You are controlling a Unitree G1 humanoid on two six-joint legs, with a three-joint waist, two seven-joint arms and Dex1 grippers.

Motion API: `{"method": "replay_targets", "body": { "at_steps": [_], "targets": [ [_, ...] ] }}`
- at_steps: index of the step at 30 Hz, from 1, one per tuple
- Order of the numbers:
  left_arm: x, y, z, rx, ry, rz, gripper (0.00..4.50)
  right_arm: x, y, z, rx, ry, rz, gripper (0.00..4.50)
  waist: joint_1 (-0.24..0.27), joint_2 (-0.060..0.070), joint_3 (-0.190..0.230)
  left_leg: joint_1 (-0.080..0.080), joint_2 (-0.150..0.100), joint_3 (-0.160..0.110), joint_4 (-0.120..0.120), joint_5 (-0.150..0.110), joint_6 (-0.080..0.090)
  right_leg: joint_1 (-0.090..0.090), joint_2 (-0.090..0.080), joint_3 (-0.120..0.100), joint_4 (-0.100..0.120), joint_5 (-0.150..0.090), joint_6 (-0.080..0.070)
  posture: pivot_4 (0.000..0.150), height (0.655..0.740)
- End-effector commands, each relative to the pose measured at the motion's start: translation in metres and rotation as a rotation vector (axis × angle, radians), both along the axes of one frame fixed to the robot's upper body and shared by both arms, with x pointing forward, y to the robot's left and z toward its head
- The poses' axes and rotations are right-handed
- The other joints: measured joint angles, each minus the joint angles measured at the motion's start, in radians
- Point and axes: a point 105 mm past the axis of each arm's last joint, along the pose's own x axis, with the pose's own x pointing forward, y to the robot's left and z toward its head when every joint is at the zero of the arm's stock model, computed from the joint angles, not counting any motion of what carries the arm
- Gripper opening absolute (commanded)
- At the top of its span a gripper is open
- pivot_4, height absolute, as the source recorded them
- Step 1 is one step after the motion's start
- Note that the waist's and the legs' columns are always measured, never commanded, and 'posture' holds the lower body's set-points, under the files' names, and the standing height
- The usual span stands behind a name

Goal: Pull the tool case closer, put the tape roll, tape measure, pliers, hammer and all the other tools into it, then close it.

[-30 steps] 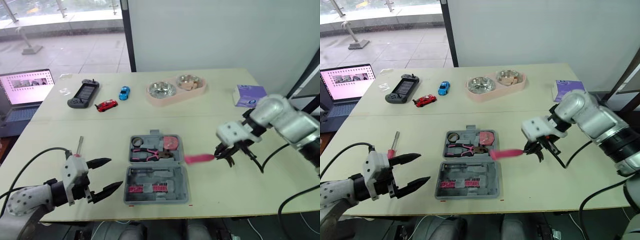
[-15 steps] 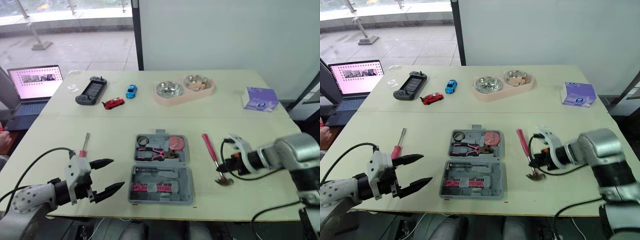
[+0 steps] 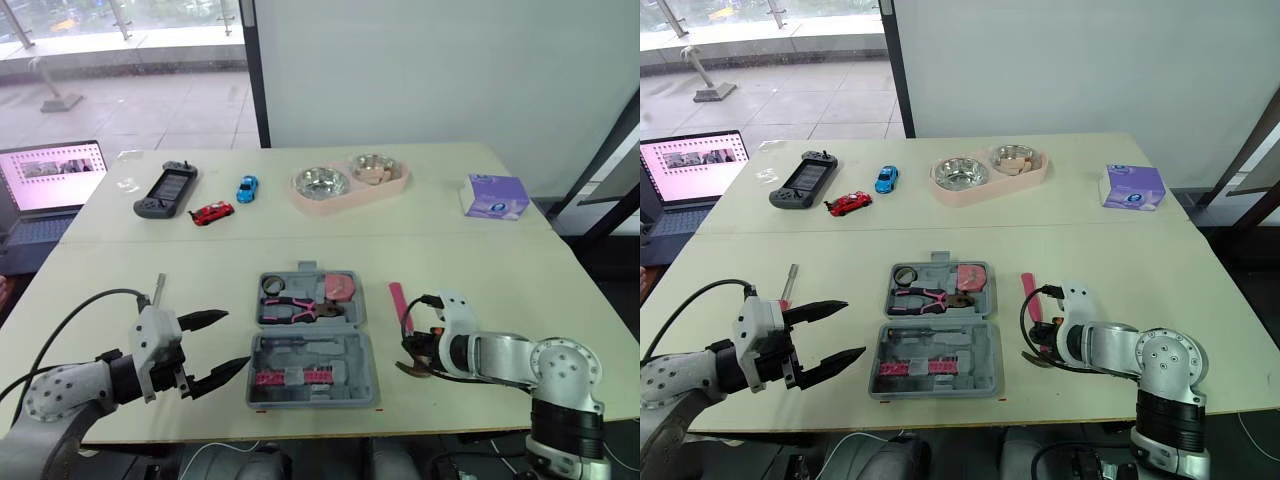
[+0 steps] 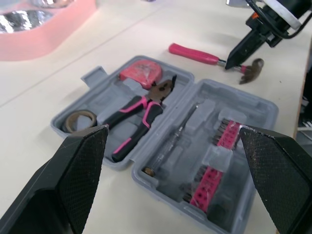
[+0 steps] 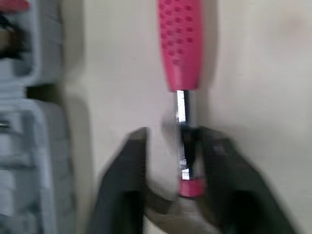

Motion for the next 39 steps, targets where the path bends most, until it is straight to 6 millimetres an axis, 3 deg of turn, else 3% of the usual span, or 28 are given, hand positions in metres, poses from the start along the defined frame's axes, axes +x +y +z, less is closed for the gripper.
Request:
{"method": "replay_targets", "body": {
  "at_steps": [1,2,3,7,12,20,23,31,34,36,38,39],
  "targets": [
    [0.002,0.008,0.013,0.001,-0.1,0.035,4.5,-0.002,-0.002,0.019,-0.082,-0.105,0.011,3.65,0.001,0.002,0.0,0.0,0.0,0.0,0.0,0.0,0.0,0.0,0.0,0.0,0.0,0.0,0.0,0.15,0.7239],
    [0.002,0.011,0.016,-0.009,-0.114,0.045,4.5,-0.003,0.0,0.027,-0.107,-0.149,0.034,4.23,0.003,0.004,0.0,0.0,0.0,0.0,0.0,0.0,0.0,0.0,0.0,0.0,0.0,0.0,0.0,0.15,0.7239],
    [0.002,0.015,0.018,-0.016,-0.12,0.053,4.5,-0.006,0.004,0.037,-0.138,-0.208,0.064,4.43,0.002,0.005,0.0,-0.001,0.0,0.0,0.0,0.0,0.0,-0.001,0.0,0.0,0.0,0.0,0.0,0.15,0.7239],
    [-0.008,0.023,0.017,-0.025,-0.043,0.015,4.5,-0.016,0.017,0.065,-0.314,-0.463,0.171,4.43,0.0,0.005,0.0,-0.002,0.0,-0.001,-0.001,0.0,0.0,-0.003,0.0,0.0,0.0,0.0,0.001,0.15,0.7239],
    [-0.025,0.029,0.009,-0.082,0.095,-0.066,4.5,-0.026,0.02,0.049,-0.378,-0.581,0.174,4.43,-0.002,0.005,0.0,-0.002,0.0,0.0,-0.001,-0.001,0.001,-0.002,0.0,0.0,0.0,-0.002,0.002,0.15,0.7239],
    [-0.019,0.038,0.006,-0.09,0.049,-0.083,4.5,-0.022,0.012,0.004,-0.407,-0.594,0.117,4.43,-0.001,0.004,0.0,-0.001,0.0,0.001,0.0,-0.001,0.001,-0.001,0.0,0.001,0.0,-0.003,-0.002,0.15,0.7239],
    [-0.017,0.038,0.007,-0.102,0.017,-0.094,4.5,-0.021,0.009,-0.017,-0.42,-0.545,0.115,4.43,-0.001,0.004,0.0,-0.001,0.0,0.001,0.0,-0.001,0.001,-0.001,0.0,0.001,-0.001,-0.003,-0.002,0.15,0.7239],
    [-0.022,0.038,0.007,-0.082,0.07,-0.171,4.5,-0.022,0.001,-0.045,-0.382,-0.439,0.045,4.43,-0.001,0.002,-0.002,0.0,0.001,0.0,0.0,-0.001,0.001,-0.001,0.001,0.001,0.0,-0.003,-0.002,0.15,0.7239],
    [-0.026,0.04,0.006,-0.076,0.099,-0.197,4.5,-0.022,0.001,-0.05,-0.37,-0.416,0.033,3.66,-0.002,-0.001,-0.004,0.001,0.001,0.0,0.0,-0.001,0.001,0.0,0.001,0.001,0.0,-0.003,-0.002,0.15,0.7239],
    [-0.028,0.042,0.005,-0.074,0.115,-0.203,4.5,-0.022,0.002,-0.05,-0.366,-0.416,0.039,2.62,-0.003,-0.002,-0.004,0.001,0.001,0.0,0.0,-0.001,0.001,0.0,0.001,0.001,0.0,-0.003,-0.002,0.15,0.7239],
    [-0.03,0.043,0.004,-0.075,0.122,-0.208,4.5,-0.02,0.004,-0.05,-0.36,-0.416,0.041,2.01,-0.003,-0.004,-0.006,0.001,0.001,0.0,-0.001,-0.001,0.001,0.001,0.001,0.001,0.0,-0.003,-0.002,0.15,0.7239],
    [-0.03,0.043,0.004,-0.074,0.123,-0.21,4.5,-0.02,0.004,-0.05,-0.36,-0.417,0.041,2.02,-0.003,-0.005,-0.006,0.002,0.001,0.0,-0.001,-0.001,0.001,0.001,0.001,0.001,0.0,-0.003,-0.002,0.15,0.7239]
  ]
}}
